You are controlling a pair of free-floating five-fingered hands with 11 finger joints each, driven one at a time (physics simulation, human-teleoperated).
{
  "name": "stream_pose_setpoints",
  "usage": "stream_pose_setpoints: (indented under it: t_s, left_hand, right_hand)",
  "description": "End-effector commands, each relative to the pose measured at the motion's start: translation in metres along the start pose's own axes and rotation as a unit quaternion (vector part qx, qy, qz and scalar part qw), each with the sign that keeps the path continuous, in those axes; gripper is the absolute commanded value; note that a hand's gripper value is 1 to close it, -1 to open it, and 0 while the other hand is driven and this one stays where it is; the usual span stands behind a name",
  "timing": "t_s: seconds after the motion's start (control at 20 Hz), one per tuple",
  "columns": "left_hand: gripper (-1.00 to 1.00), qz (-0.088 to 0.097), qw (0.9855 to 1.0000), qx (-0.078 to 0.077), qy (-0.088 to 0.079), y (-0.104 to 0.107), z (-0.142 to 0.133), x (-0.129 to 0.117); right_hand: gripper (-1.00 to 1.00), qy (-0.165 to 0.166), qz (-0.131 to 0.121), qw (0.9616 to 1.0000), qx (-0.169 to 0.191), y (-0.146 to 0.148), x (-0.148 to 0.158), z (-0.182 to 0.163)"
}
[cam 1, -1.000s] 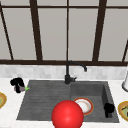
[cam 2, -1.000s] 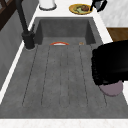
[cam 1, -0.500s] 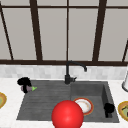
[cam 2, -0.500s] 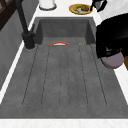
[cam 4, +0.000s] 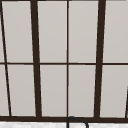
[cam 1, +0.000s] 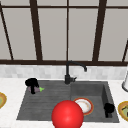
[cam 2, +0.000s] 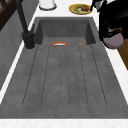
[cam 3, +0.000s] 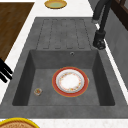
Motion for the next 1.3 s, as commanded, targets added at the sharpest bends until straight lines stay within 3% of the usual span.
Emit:
stream_pose_setpoints:
  t_s: [0.0,0.45,0.7,0.75,0.8,1.25]
  left_hand:
    - [1.0,-0.014,0.9998,-0.01,-0.007,-0.005,-0.029,0.002]
    - [1.0,-0.015,0.9998,-0.01,-0.007,-0.022,-0.097,0.002]
    - [1.0,0.0,0.9999,-0.011,-0.005,-0.027,-0.134,0.011]
    - [1.0,0.001,0.9997,-0.023,0.008,-0.03,-0.138,0.008]
    - [1.0,0.002,0.9997,-0.021,0.008,-0.029,-0.146,0.01]
    - [1.0,-0.01,0.9998,-0.016,0.0,-0.029,-0.213,0.009]
  right_hand:
    - [0.0,0.0,0.0,1.0,0.0,0.0,0.0,0.0]
    - [0.0,0.0,0.0,1.0,0.0,0.0,0.0,0.0]
    - [0.0,0.0,0.0,1.0,0.0,0.0,0.0,0.0]
    - [0.0,0.0,0.0,1.0,0.0,0.0,0.0,0.0]
    - [0.0,0.0,0.0,1.0,0.0,0.0,0.0,0.0]
    - [0.0,0.0,0.0,1.0,0.0,0.0,0.0,0.0]
